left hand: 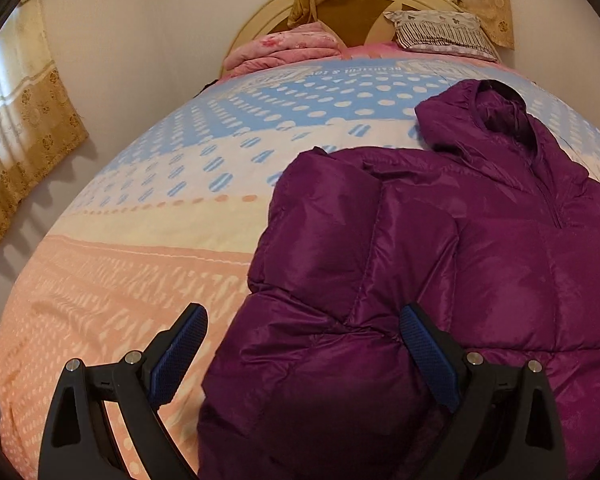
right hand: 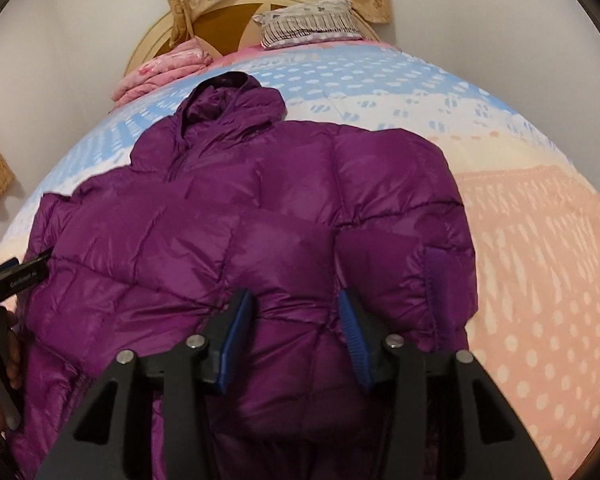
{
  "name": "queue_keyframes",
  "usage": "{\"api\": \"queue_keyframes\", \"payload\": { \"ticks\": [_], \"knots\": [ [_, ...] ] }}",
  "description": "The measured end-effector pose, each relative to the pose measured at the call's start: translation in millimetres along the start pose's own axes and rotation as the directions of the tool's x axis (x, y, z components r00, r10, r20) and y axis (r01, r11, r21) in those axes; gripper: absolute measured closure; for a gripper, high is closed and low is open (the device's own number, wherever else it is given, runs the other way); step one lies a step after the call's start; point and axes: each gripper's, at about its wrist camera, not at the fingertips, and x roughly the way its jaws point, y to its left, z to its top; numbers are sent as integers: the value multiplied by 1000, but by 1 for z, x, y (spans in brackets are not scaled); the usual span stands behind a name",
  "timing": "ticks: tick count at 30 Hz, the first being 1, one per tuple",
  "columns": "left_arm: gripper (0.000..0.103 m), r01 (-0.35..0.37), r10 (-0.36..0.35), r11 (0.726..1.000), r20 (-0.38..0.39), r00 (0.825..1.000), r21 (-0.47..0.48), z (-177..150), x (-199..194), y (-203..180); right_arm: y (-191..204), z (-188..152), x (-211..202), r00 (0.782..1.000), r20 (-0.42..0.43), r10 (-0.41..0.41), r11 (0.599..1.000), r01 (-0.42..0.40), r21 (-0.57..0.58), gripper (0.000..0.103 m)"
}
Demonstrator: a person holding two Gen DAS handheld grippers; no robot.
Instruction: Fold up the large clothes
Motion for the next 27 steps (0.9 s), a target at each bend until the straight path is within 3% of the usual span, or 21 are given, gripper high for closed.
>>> {"api": "queue_keyframes", "payload": {
  "ticks": [3, 6, 10, 13, 17, 21, 25, 27],
  "knots": [
    [6, 25, -25, 1000, -21, 999, -16, 0, 4, 3, 2, -1, 4, 1000, -12, -18, 1000, 18, -12, 55],
    [6, 1, -1, 999, -11, 1000, -37, 2, -10, 14, 7, 1, 3, 1000, -13, -24, 999, 24, -22, 55],
    [6, 58, -46, 992, 106, 993, -112, 14, -52, 41, -3, 8, -28, 997, 83, -7, 999, 3, 50, 55],
    [6, 71, -52, 988, 134, 990, -138, 33, -60, 47, -13, 26, -33, 993, 119, -26, 995, 14, 101, 55],
    [6, 29, -17, 991, 85, 996, -132, 52, -32, 36, -25, 51, -13, 996, 83, -45, 987, 31, 158, 58],
    [6, -34, 35, 992, 11, 999, -122, 48, 8, 24, -35, 66, 19, 997, 19, -75, 981, 70, 182, 58],
    [6, -22, 12, 990, -74, 997, -138, 35, 43, 21, -38, 56, 42, 994, -27, -102, 983, 105, 151, 60],
    [6, -14, 3, 991, -78, 997, -132, 32, 45, 18, -36, 46, 44, 992, -10, -123, 986, 123, 113, 60]
  ]
}}
